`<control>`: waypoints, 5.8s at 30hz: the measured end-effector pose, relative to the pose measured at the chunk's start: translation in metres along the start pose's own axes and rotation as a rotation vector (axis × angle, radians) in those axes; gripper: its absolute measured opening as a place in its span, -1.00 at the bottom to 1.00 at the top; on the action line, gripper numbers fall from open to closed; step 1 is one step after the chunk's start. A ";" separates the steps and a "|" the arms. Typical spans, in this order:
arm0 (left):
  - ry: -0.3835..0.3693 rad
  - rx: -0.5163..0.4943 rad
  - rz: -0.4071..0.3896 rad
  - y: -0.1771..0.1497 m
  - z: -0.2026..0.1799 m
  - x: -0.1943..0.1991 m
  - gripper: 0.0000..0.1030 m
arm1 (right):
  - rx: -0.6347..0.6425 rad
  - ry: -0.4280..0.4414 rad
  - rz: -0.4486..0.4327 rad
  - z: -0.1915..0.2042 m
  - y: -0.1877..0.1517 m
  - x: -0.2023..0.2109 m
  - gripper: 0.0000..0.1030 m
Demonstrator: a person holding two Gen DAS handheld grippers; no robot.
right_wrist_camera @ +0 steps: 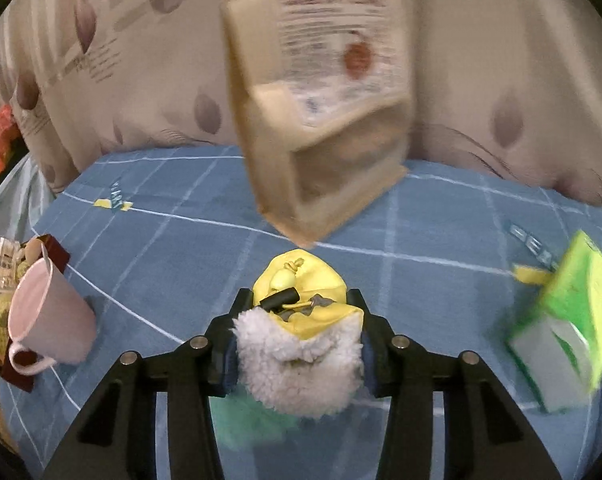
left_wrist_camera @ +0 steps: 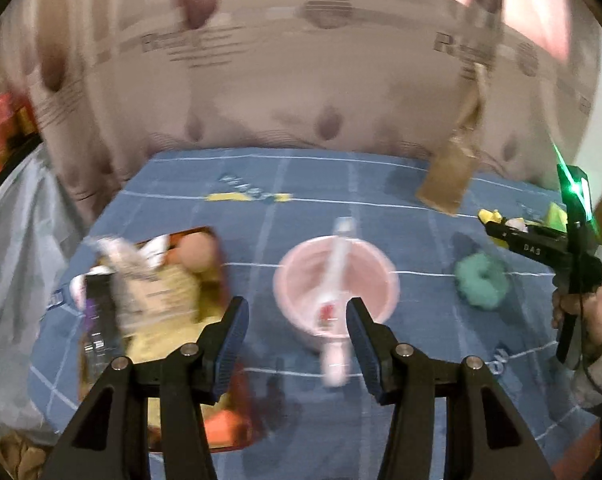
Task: Organize soft objects
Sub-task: 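Grasp the green fluffy scrunchie with the left tool while the right holds the plush, then carry the green scrunchie into the gold tray and open the left tool, then carry the yellow-white plush over the gold tray and open the right tool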
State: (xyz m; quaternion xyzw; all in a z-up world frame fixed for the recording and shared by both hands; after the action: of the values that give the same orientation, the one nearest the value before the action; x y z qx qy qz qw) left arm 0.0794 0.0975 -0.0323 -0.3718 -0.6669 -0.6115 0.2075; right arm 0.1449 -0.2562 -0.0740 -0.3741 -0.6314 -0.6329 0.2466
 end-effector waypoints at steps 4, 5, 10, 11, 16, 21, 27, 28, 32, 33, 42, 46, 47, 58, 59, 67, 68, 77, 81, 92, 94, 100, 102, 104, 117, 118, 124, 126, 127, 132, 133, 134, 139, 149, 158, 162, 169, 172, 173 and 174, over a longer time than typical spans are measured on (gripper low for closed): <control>-0.068 -0.048 0.023 0.005 -0.034 -0.016 0.01 | -0.016 -0.056 0.022 -0.030 -0.026 0.003 -0.16; -0.095 -0.058 0.031 0.006 -0.044 -0.022 0.01 | -0.023 -0.064 0.030 -0.037 -0.033 0.003 -0.16; -0.209 -0.102 0.107 0.008 -0.088 -0.060 0.01 | -0.072 -0.084 0.052 -0.066 -0.063 0.009 -0.16; -0.230 -0.112 0.120 0.008 -0.095 -0.066 0.01 | -0.077 -0.089 0.055 -0.071 -0.068 0.010 -0.16; -0.295 -0.170 0.185 0.008 -0.130 -0.104 0.01 | -0.102 -0.090 0.058 -0.082 -0.086 0.007 -0.16; -0.337 -0.226 0.247 0.012 -0.159 -0.140 0.01 | -0.100 -0.096 0.049 -0.080 -0.089 0.006 -0.13; -0.333 -0.242 0.301 0.018 -0.180 -0.177 0.01 | -0.120 -0.072 0.050 -0.083 -0.089 0.005 -0.13; -0.335 -0.246 0.310 0.018 -0.183 -0.183 0.01 | -0.119 -0.071 0.050 -0.083 -0.089 0.005 -0.12; -0.306 -0.253 0.334 0.017 -0.187 -0.206 0.09 | -0.128 -0.058 0.051 -0.085 -0.089 0.005 -0.11; -0.294 -0.255 0.330 0.017 -0.187 -0.212 0.17 | -0.133 -0.053 0.051 -0.086 -0.089 0.004 -0.11; -0.286 -0.225 0.314 0.015 -0.181 -0.226 0.09 | -0.151 -0.031 0.051 -0.088 -0.089 0.004 -0.09; -0.281 -0.197 0.310 0.017 -0.174 -0.220 -0.47 | -0.150 -0.033 0.051 -0.088 -0.089 0.004 -0.09; -0.280 -0.187 0.310 0.017 -0.172 -0.219 -0.48 | -0.149 -0.034 0.051 -0.088 -0.089 0.004 -0.09; -0.275 -0.171 0.288 0.017 -0.169 -0.191 -0.55 | -0.136 -0.047 0.053 -0.086 -0.089 0.003 -0.08; -0.275 -0.172 0.287 0.018 -0.170 -0.187 -0.55 | -0.133 -0.047 0.053 -0.085 -0.089 0.003 -0.07; -0.269 -0.156 0.253 0.025 -0.168 -0.152 -0.55 | -0.122 -0.058 0.054 -0.084 -0.090 0.001 -0.06; -0.272 -0.154 0.246 0.027 -0.166 -0.147 -0.55 | -0.120 -0.060 0.054 -0.084 -0.090 0.001 -0.06; -0.228 -0.125 0.175 0.031 -0.129 -0.088 -0.55 | -0.105 -0.075 0.055 -0.082 -0.089 0.001 -0.05; -0.185 -0.095 0.140 0.033 -0.102 -0.065 -0.55 | -0.102 -0.077 0.056 -0.083 -0.090 0.002 -0.05; 0.039 0.033 0.041 0.035 0.021 0.018 -0.55 | -0.096 -0.085 0.057 -0.082 -0.089 0.001 -0.05; 0.090 0.067 0.026 0.033 0.047 0.034 -0.55 | -0.092 -0.088 0.057 -0.081 -0.089 0.001 -0.05; 0.191 0.154 0.020 0.020 0.110 0.060 -0.55 | -0.085 -0.102 0.061 -0.080 -0.089 0.001 -0.05; 0.203 0.185 0.027 0.013 0.126 0.061 -0.55 | -0.080 -0.108 0.061 -0.080 -0.089 0.001 -0.05; 0.206 0.215 0.036 0.007 0.136 0.059 -0.55 | -0.076 -0.113 0.062 -0.079 -0.089 0.001 -0.05; 0.188 0.271 0.077 -0.015 0.160 0.031 -0.42 | -0.052 -0.147 0.066 -0.075 -0.089 0.000 -0.05; 0.187 0.274 0.082 -0.017 0.162 0.029 -0.40 | -0.050 -0.149 0.066 -0.075 -0.089 0.000 -0.05; 0.165 0.271 0.084 -0.024 0.166 0.028 -0.03 | -0.041 -0.162 0.067 -0.073 -0.089 0.000 -0.05; 0.149 0.260 0.075 -0.023 0.165 0.031 0.07 | -0.038 -0.168 0.067 -0.072 -0.090 0.000 -0.06; 0.144 0.253 0.064 -0.022 0.164 0.034 0.10 | -0.036 -0.170 0.067 -0.072 -0.090 0.000 -0.06; 0.142 0.229 0.018 -0.017 0.162 0.047 0.14 | -0.036 -0.170 0.067 -0.071 -0.089 0.000 -0.06; 0.146 0.228 0.008 -0.016 0.162 0.050 0.14 | -0.036 -0.170 0.067 -0.071 -0.089 0.000 -0.06; 0.150 0.228 0.000 -0.016 0.161 0.052 0.14 | -0.035 -0.171 0.067 -0.071 -0.089 -0.001 -0.06; 0.198 0.212 -0.030 -0.018 0.158 0.063 0.14 | -0.027 -0.183 0.067 -0.070 -0.089 0.001 -0.11; 0.219 0.225 -0.089 -0.033 0.158 0.069 0.14 | -0.043 -0.171 0.068 -0.055 -0.082 0.014 -0.16; 0.207 0.244 -0.086 -0.048 0.170 0.066 0.14 | 0.023 -0.127 0.032 -0.006 -0.054 0.034 -0.16; 0.217 0.231 -0.091 -0.049 0.171 0.070 0.14 | 0.048 -0.094 0.015 0.020 -0.042 0.042 -0.16; 0.212 0.241 -0.105 -0.051 0.176 0.075 0.14 | 0.100 -0.011 -0.015 0.075 -0.018 0.061 -0.16; 0.217 0.244 -0.103 -0.051 0.178 0.076 0.14 | 0.123 0.025 -0.031 0.099 -0.008 0.070 -0.16; 0.218 0.248 -0.106 -0.052 0.179 0.077 0.14 | 0.135 0.042 -0.037 0.110 -0.003 0.074 -0.16; 0.217 0.252 -0.107 -0.052 0.180 0.077 0.14 | 0.143 0.053 -0.043 0.117 0.000 0.076 -0.16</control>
State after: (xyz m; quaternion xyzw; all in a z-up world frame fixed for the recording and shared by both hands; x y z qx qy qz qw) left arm 0.0235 0.2918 -0.0402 -0.2385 -0.7309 -0.5698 0.2903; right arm 0.1180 -0.1285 -0.0232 -0.3250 -0.6763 -0.6009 0.2756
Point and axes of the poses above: each gripper's, at about its wrist camera, not at the fingertips, and x roughly against the way its jaws point, z to its left, y to its top, the point moved 3 cm from there along -x, roughly the way its jaws point, and after that the axes turned 13 degrees about -y, right-handed, at the moved point
